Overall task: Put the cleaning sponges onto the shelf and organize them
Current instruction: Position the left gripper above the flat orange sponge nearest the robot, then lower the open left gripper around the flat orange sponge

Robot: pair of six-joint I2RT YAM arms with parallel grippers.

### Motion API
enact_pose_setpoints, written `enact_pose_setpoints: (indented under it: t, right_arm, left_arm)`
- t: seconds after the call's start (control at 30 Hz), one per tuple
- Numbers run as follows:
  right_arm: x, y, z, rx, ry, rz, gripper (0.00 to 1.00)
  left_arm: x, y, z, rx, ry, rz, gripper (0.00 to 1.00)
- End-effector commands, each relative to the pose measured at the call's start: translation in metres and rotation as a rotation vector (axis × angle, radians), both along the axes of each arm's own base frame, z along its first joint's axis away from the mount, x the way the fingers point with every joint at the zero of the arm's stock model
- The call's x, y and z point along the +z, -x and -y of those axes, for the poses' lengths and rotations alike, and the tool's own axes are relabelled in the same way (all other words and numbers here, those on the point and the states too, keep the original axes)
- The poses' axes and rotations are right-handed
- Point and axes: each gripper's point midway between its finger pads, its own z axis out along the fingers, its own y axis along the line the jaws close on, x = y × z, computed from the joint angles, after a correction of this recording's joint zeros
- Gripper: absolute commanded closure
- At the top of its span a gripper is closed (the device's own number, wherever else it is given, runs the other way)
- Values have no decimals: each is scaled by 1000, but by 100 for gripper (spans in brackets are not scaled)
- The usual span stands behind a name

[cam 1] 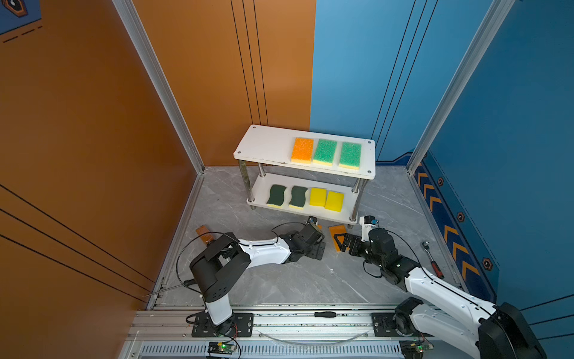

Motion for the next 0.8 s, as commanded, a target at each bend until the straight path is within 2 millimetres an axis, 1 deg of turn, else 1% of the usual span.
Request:
enact_pose_setpoints:
  t: [0.0,0.13,0.23,0.33,0.77]
  right_arm:
    - [-1,2,4,-19,-7,-5,0]
    - [-1,2,5,-21,-8,-5,0]
    - [-1,1,5,-24,-8,-5,0]
    - [-3,2,5,-25,-8,-9,0]
    - [-2,2,6,-27,-9,-7,0]
  left_arm:
    - [-2,-9,-6,21,-41,18,2]
    - [-6,-10,-12,34,-70,14,2]
    - [-7,-11,-13,37,-72,11,0]
    - [-9,-11,-13,37,-73,4,4]
    - [-15,-12,-12,35,-82,-12,9]
